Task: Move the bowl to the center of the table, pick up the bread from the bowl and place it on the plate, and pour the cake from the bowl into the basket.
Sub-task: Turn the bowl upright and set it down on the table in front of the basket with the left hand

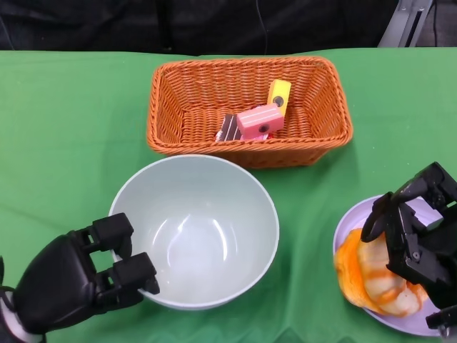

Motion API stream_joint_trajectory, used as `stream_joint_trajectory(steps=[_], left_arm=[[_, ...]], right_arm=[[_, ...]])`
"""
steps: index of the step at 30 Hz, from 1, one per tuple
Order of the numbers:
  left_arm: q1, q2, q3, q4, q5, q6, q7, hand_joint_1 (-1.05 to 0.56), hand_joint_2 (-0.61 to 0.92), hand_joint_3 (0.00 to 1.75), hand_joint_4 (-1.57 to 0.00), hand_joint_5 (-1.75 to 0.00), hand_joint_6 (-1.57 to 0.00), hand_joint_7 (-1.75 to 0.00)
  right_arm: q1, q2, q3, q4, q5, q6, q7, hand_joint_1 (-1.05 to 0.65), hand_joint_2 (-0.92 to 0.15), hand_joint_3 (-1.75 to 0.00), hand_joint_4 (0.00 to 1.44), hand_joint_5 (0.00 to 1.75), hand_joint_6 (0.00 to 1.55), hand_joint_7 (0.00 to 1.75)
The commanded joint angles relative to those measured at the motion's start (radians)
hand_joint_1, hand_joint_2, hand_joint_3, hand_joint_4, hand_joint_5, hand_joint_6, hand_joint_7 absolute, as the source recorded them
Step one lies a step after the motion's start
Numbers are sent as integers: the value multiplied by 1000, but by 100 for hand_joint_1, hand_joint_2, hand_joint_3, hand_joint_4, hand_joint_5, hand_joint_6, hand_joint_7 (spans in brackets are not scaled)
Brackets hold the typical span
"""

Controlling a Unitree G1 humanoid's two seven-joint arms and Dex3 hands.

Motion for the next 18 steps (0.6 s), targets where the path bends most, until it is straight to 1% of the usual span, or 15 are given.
stream_joint_trajectory(steps=[1, 3, 6, 9, 10, 12, 13, 18], left_arm=[[-11, -19, -16, 39, -28, 25, 102, -14, 92, 28, -55, -175, -55, -135], [-13, -31, -14, 52, -42, 30, 102, -11, 92, 24, -55, -175, -59, -127], [-25, -39, -21, 80, -63, 17, 102, -7, 90, 19, -55, -175, -57, -129], [-30, -46, -31, 89, -70, 17, 102, -10, 92, 18, -54, -175, -57, -129], [-32, -47, -36, 92, -69, 18, 102, -12, 92, 19, -55, -175, -60, -125], [-34, -50, -46, 99, -70, 22, 102, -13, 92, 20, -55, -175, -62, -122], [-35, -55, -54, 107, -69, 25, 102, -12, 92, 19, -56, -175, -62, -126], [-37, -70, -89, 125, -70, 44, 102, -14, 92, 22, -56, -175, -61, -132]], right_arm=[[28, -7, -2, -34, 17, 16, -5, -21, -48, -125, 74, 175, 54, 161], [41, -6, 0, -51, 20, 29, -8, -21, -47, -125, 74, 175, 54, 160], [52, -6, 2, -62, 20, 31, -2, -21, -46, -126, 76, 175, 56, 159], [57, -8, 2, -64, 21, 30, 6, -21, -43, -128, 77, 175, 58, 157], [59, -8, 4, -69, 19, 32, 3, -21, -43, -129, 77, 174, 59, 156], [63, -8, 6, -77, 16, 39, -4, -21, -43, -129, 77, 174, 60, 155], [65, -6, 7, -82, 14, 44, -11, -21, -43, -129, 77, 174, 60, 155], [64, -4, 6, -80, 19, 43, -10, -22, -43, -129, 77, 174, 59, 154]])
